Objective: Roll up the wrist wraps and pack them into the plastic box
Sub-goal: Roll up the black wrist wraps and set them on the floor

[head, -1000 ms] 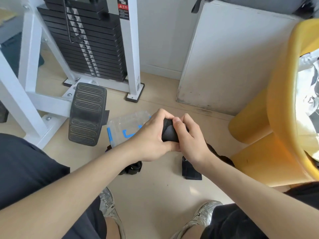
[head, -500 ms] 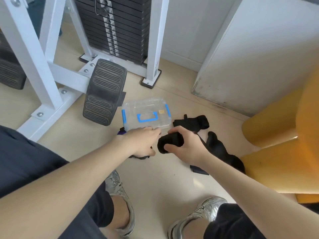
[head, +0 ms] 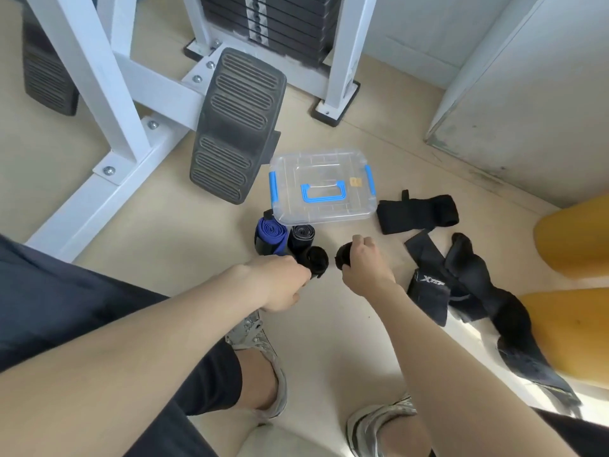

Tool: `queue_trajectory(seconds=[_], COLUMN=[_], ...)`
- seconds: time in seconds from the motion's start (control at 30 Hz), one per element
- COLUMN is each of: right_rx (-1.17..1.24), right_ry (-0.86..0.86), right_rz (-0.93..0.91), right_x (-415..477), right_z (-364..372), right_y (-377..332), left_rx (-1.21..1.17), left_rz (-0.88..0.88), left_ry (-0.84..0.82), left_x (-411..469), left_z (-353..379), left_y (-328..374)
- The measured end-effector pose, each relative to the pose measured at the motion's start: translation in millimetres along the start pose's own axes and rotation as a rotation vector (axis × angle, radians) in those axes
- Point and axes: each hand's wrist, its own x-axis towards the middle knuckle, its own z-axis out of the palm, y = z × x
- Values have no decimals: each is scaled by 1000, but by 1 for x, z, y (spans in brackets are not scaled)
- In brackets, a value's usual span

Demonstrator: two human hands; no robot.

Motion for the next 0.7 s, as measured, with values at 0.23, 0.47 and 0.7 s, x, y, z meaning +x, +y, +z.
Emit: queue_trajectory(seconds=[0.23,0.47,0.7], right_rx=[407,325,422], right_ry=[43,76,366], right_rz=[35,107,644], right_x=[29,18,-31], right_z=[25,16,12], right_y=[-19,38,156], left_rx=[126,177,169], left_rz=[18,18,55], left_ry=[-79,-79,-11], left_x=[15,29,43], left_z=[-11,-26,-37], left_y=[8,19,48])
